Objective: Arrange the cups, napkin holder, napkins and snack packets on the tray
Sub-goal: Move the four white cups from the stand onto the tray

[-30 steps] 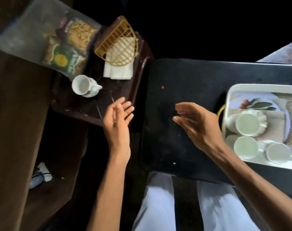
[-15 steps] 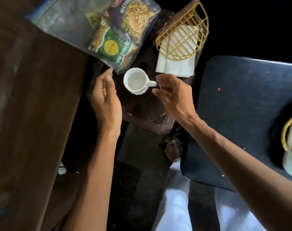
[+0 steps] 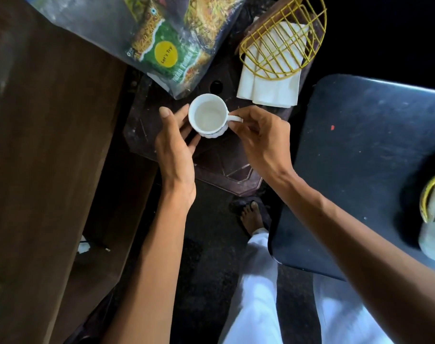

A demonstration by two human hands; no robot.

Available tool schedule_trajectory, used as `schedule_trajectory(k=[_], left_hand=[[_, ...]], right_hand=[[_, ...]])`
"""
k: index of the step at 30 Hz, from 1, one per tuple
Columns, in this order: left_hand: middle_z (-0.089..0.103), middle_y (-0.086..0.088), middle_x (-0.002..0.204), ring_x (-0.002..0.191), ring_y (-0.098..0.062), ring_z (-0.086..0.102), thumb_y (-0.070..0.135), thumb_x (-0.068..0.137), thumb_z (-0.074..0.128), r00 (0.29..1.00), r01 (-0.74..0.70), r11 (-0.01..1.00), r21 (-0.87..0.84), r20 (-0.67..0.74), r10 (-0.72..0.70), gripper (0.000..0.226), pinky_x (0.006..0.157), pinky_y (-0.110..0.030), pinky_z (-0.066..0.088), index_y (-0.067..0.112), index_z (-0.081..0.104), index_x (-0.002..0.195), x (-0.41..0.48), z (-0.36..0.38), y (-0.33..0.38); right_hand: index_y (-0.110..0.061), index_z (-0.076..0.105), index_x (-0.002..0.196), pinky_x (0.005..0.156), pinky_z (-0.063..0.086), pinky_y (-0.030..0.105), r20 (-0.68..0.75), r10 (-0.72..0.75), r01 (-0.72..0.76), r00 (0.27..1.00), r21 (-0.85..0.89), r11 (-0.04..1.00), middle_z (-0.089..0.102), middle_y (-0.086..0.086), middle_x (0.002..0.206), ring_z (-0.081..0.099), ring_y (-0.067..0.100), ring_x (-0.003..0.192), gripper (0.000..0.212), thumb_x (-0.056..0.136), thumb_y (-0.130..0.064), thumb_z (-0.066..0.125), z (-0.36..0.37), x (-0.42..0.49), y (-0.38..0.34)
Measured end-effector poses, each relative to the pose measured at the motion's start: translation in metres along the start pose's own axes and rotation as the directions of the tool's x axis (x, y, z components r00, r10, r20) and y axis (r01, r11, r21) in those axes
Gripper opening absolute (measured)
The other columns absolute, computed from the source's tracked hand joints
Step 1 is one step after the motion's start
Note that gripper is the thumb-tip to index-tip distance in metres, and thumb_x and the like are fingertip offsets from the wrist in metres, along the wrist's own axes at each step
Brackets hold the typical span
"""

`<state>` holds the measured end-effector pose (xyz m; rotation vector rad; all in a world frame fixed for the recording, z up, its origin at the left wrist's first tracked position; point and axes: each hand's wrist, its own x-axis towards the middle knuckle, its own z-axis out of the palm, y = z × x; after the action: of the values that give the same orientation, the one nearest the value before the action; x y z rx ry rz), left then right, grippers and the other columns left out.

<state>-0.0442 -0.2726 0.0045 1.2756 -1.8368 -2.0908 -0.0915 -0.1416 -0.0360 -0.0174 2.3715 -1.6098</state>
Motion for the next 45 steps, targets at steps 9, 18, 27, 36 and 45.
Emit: schedule_trajectory(k=[9, 18, 27, 36, 45], left_hand=[[0.069, 0.002, 0.132, 0.121, -0.006, 0.065, 0.044, 0.109, 0.026, 0.998, 0.023, 1.0, 0.009, 0.061, -0.024, 0.055, 0.098, -0.027, 0.056, 0.012, 0.065, 0.131, -0.067, 0.042, -0.013], [0.071, -0.007, 0.127, 0.123, -0.015, 0.065, 0.029, 0.108, 0.033, 0.979, 0.059, 0.998, 0.029, 0.195, -0.064, 0.044, 0.105, -0.04, 0.054, 0.005, 0.065, 0.125, -0.165, 0.147, -0.046], [0.07, -0.01, 0.124, 0.117, -0.017, 0.067, 0.032, 0.108, 0.037, 0.911, 0.055, 0.996, 0.068, 0.405, -0.078, 0.039, 0.103, -0.048, 0.054, 0.012, 0.07, 0.113, -0.256, 0.265, -0.081], [0.071, -0.005, 0.12, 0.117, -0.016, 0.068, 0.031, 0.108, 0.037, 0.871, 0.18, 0.979, 0.094, 0.447, -0.203, 0.037, 0.105, -0.037, 0.054, 0.012, 0.068, 0.111, -0.297, 0.347, -0.109], [0.074, -0.012, 0.12, 0.109, -0.018, 0.073, 0.035, 0.108, 0.037, 0.915, 0.171, 0.983, 0.069, 0.359, -0.184, 0.045, 0.097, -0.029, 0.058, 0.003, 0.066, 0.119, -0.302, 0.365, -0.127]], right_hand=[[-0.014, 0.074, 0.101, 0.069, 0.052, 0.01, -0.072, 0.06, -0.055, 0.996, 0.071, 0.996, 0.078, 0.0, 0.085, 0.07, -0.002, 0.074, 0.012, 0.09, -0.019, 0.074, -0.072, -0.056, 0.013], [-0.013, 0.074, 0.107, 0.085, 0.055, 0.02, -0.227, 0.208, -0.177, 0.951, 0.151, 0.973, 0.078, -0.004, 0.1, 0.073, 0.006, 0.094, 0.015, 0.093, -0.012, 0.069, -0.204, -0.119, 0.049], [-0.028, 0.074, 0.102, 0.084, 0.057, 0.026, -0.356, 0.229, -0.219, 0.906, 0.068, 0.973, 0.078, -0.01, 0.098, 0.073, 0.005, 0.094, 0.013, 0.092, -0.02, 0.07, -0.362, -0.162, 0.099], [-0.035, 0.071, 0.101, 0.088, 0.057, 0.035, -0.44, 0.223, -0.202, 0.87, 0.095, 0.975, 0.076, -0.01, 0.1, 0.072, 0.01, 0.093, 0.016, 0.094, -0.021, 0.068, -0.466, -0.186, 0.163], [-0.023, 0.07, 0.105, 0.091, 0.058, 0.043, -0.46, 0.304, -0.274, 0.834, 0.133, 0.952, 0.075, 0.003, 0.102, 0.071, 0.018, 0.094, 0.016, 0.094, -0.012, 0.067, -0.481, -0.187, 0.221]])
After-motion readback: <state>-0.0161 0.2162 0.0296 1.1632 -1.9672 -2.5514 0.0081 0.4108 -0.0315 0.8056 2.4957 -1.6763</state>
